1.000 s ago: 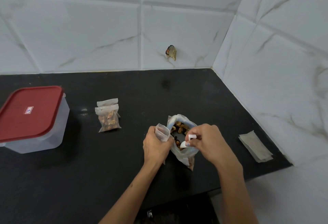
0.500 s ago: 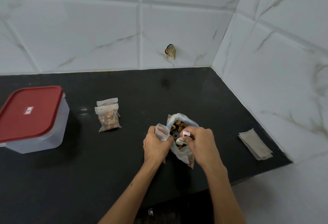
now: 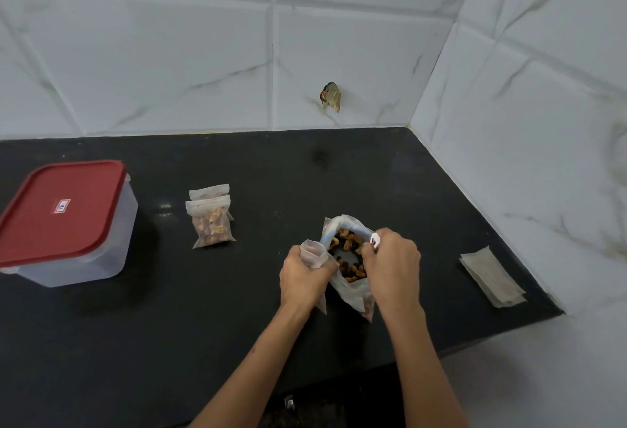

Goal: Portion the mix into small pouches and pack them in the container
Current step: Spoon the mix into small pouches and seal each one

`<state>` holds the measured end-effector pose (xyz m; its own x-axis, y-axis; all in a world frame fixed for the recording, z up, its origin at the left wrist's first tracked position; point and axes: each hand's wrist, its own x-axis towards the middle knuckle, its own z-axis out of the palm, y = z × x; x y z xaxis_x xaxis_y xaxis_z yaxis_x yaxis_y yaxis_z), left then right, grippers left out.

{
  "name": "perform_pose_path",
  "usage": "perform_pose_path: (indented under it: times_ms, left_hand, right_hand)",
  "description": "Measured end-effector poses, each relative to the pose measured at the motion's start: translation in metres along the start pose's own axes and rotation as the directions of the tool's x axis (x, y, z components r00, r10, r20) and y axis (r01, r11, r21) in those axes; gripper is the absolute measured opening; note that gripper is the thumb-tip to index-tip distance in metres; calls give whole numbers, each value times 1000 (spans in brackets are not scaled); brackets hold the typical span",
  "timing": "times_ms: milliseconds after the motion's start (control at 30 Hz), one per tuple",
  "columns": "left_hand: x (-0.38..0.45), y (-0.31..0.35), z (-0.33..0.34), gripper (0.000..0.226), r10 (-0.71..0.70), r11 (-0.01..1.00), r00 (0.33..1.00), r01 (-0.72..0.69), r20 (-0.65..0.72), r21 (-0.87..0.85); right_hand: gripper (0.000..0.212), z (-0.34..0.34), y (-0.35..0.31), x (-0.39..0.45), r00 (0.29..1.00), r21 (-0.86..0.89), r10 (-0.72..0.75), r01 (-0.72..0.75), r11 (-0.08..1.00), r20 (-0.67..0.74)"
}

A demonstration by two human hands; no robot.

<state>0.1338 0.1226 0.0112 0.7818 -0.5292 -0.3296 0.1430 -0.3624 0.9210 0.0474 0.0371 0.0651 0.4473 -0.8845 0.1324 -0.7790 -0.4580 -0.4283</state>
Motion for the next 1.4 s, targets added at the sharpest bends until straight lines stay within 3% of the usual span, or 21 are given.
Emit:
perform_pose_path:
  times_ms: [200, 267, 400, 567, 633, 800, 967, 1033, 1133, 1300, 1400]
  left_hand:
    - [2, 0, -1, 49, -83, 992, 994, 90, 69, -90]
    - [2, 0, -1, 53, -84, 991, 993, 92, 86, -98]
    - [3, -2, -3, 50, -91, 989, 991, 101, 96, -106]
    - [8, -3, -3, 40, -93, 988, 991, 104, 101, -111]
    - [8, -5, -4, 39, -91, 988, 991, 102, 96, -115]
    - [10, -7, -6, 42, -53, 993, 995, 62, 87, -102]
    - [11, -3, -4, 41, -43, 995, 994, 51, 101, -84]
    - [12, -2, -4, 42, -36, 995, 994, 45, 99, -88]
    - [12, -2, -4, 43, -19, 996, 995, 28, 99, -85]
    - [12, -2, -4, 35, 13, 998, 992, -5, 125, -65]
    - [12, -2, -5, 34, 14, 998, 992, -6, 122, -63]
  right_hand:
    - [10, 16, 3, 7, 978, 270, 203, -185, 945, -39]
    - [16, 22, 5, 7, 957, 412, 289, -259, 874, -11]
    - [18, 24, 12, 5, 879, 674, 469, -400, 621, 90]
    - [6, 28, 12, 3, 857, 773, 494, -409, 486, 143]
    - [1, 29, 14, 2, 866, 771, 486, -390, 504, 121]
    - [3, 26, 16, 2, 951, 547, 291, -192, 815, -100]
    - [10, 31, 13, 8, 970, 512, 238, -178, 840, -53]
    - [14, 30, 16, 16, 951, 577, 298, -291, 763, 86]
    - [12, 27, 20, 19, 871, 701, 381, -479, 528, 309]
    - [13, 36, 17, 9, 782, 814, 532, -518, 263, 325]
    - [13, 33, 18, 11, 732, 803, 538, -574, 157, 418]
